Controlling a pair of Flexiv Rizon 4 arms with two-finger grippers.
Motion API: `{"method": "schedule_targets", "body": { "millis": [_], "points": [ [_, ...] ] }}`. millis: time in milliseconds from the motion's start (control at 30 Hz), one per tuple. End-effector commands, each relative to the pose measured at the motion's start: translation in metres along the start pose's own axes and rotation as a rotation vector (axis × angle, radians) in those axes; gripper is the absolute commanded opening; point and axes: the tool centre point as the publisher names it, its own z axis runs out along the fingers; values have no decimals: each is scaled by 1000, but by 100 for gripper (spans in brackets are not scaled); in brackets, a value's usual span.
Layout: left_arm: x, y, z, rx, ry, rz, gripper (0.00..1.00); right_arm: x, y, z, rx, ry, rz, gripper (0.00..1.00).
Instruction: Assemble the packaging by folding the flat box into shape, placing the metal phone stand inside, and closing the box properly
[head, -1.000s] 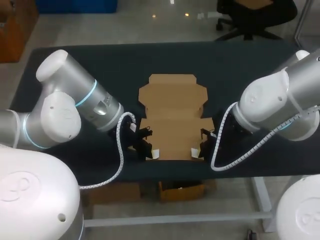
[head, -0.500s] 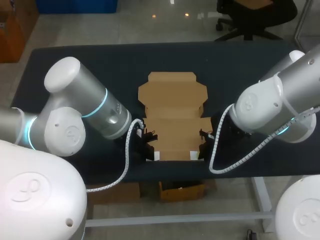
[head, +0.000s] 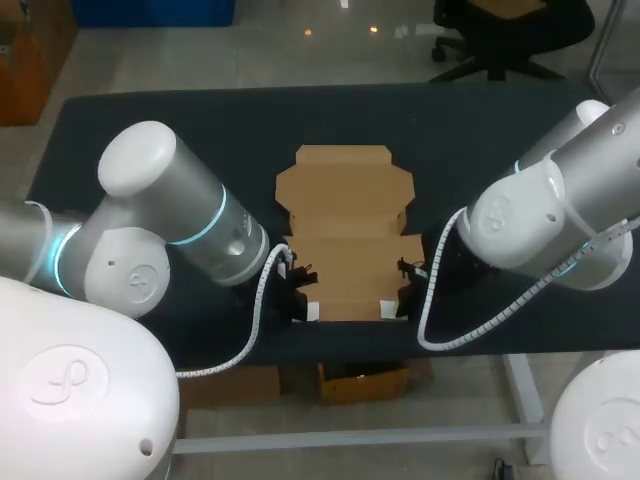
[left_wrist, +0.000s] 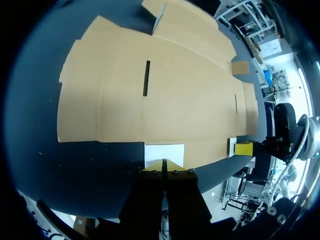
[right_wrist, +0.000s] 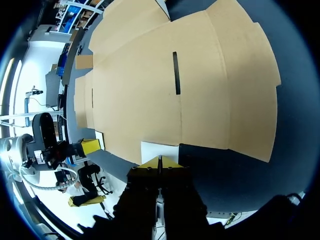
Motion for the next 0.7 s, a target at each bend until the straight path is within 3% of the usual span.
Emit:
{"method": "schedule_targets", "body": {
  "millis": [33,267,700],
  "points": [
    [-4,4,-15,24,-32,-1,0,-7,-4,-19,-16,55,-4,0],
    [-15,-6,-38,-3,40,7,0,-14,2,-45,-45,137,1,0],
    [-30,-34,-79,-7,71,29,0,-29,27,-97,-66,224,-18,0]
  ]
}}
